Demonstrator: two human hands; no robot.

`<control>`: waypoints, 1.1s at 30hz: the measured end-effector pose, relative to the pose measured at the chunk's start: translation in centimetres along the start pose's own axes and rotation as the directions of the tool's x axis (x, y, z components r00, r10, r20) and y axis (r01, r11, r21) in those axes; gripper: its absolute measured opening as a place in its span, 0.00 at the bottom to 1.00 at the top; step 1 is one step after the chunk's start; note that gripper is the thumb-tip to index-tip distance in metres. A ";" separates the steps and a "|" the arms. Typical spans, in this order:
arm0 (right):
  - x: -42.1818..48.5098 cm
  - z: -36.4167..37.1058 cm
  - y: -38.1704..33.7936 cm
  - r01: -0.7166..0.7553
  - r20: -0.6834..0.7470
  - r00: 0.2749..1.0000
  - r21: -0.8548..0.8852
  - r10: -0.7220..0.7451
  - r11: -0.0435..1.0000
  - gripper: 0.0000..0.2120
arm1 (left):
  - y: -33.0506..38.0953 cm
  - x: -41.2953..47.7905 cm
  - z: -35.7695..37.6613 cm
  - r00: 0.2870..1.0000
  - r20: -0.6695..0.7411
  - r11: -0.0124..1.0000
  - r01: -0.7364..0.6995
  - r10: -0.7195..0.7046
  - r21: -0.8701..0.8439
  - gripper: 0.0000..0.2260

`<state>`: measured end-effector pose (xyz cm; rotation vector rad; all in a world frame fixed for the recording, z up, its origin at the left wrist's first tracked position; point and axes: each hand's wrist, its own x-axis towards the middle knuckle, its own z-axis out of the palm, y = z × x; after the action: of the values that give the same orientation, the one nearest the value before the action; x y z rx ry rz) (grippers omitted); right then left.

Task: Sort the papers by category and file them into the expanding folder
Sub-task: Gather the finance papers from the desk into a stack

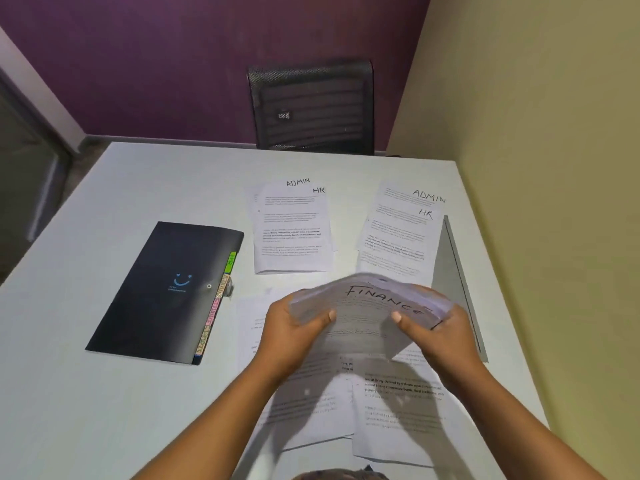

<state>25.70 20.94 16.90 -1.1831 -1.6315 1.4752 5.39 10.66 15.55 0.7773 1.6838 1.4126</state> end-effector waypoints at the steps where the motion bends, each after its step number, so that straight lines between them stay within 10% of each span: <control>1: 0.0 0.1 0.2 -0.005 0.012 1.000 -0.014 0.005 1.000 0.16 | -0.1 0.0 0.0 1.000 -0.004 1.000 0.012 -0.012 0.013 0.10; 11: 0.9 -0.5 1.2 -0.070 -0.027 0.997 -0.146 0.067 0.987 0.14 | 1.8 0.9 -0.2 0.993 -0.057 0.983 -0.112 0.105 -0.143 0.08; 13: 1.0 -0.4 1.1 -0.054 -0.089 0.995 -0.068 0.048 0.996 0.02 | 2.2 1.2 0.0 0.990 -0.046 0.983 -0.138 0.133 -0.121 0.09; 26: 0.6 0.6 2.7 -0.051 -0.103 0.993 0.024 0.053 0.998 0.10 | -3.0 2.2 0.4 0.992 -0.049 0.987 -0.111 0.117 0.115 0.10; 33: 0.8 0.5 5.5 -0.034 -0.059 0.998 -0.282 0.018 0.959 0.16 | -5.2 2.3 0.2 0.995 -0.008 0.964 -0.091 0.096 0.249 0.14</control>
<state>26.06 21.27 11.39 -1.3916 -1.8388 1.2395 4.57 11.67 10.07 0.9958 1.8844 1.2896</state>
